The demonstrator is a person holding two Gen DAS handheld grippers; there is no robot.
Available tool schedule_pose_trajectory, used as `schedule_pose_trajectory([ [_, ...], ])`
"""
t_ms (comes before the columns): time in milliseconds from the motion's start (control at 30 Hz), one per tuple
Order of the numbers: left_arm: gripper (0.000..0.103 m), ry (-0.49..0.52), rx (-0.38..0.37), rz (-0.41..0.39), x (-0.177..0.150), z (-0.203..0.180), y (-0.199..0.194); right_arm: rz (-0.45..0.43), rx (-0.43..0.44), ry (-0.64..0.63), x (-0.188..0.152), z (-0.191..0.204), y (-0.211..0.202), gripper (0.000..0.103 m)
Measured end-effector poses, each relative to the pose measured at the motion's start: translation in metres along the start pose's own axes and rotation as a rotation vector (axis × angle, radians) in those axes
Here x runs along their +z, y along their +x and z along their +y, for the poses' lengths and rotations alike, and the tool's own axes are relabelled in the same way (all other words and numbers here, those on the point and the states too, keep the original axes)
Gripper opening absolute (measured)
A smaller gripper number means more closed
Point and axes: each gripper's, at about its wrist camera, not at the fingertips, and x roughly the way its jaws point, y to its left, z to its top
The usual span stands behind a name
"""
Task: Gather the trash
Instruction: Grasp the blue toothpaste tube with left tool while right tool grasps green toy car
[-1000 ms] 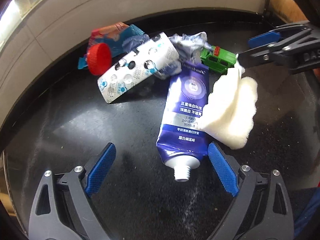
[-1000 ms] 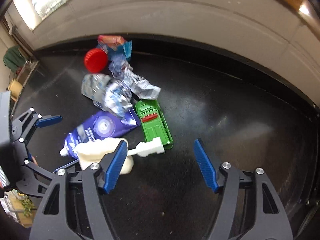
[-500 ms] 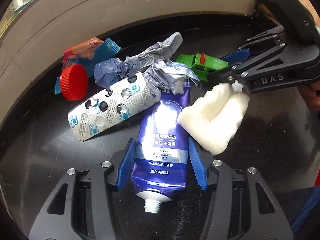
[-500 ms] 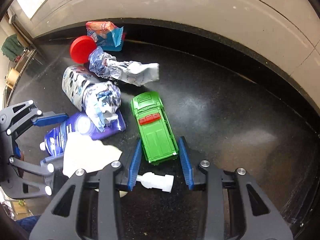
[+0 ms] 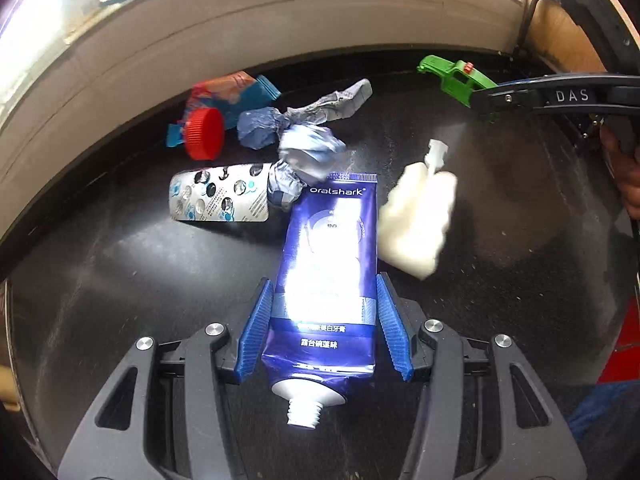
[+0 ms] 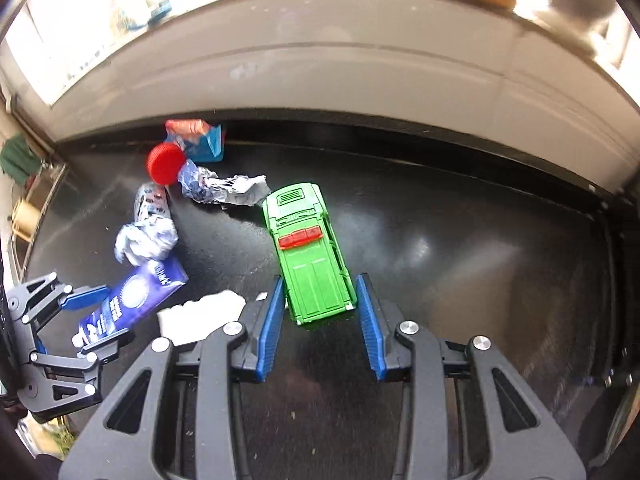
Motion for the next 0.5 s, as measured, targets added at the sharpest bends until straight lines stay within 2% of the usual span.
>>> schedule_pose_trajectory([
  [167,0.051,-0.024,0.023,-0.035,-0.014,0.001,-0.023,-0.017,0.005,0.016,-0.028,0.007,-0.032,0.037],
  [300,0.051,-0.036,0.027,-0.046,-0.037,0.002,-0.043,-0.025,0.018,0.007,-0.056,0.027,-0.05,0.037],
  [500,0.051,-0.035,0.036,-0.051,-0.069,-0.005,-0.067,-0.023,0.041,0.0,-0.09,0.054,-0.061,0.037],
])
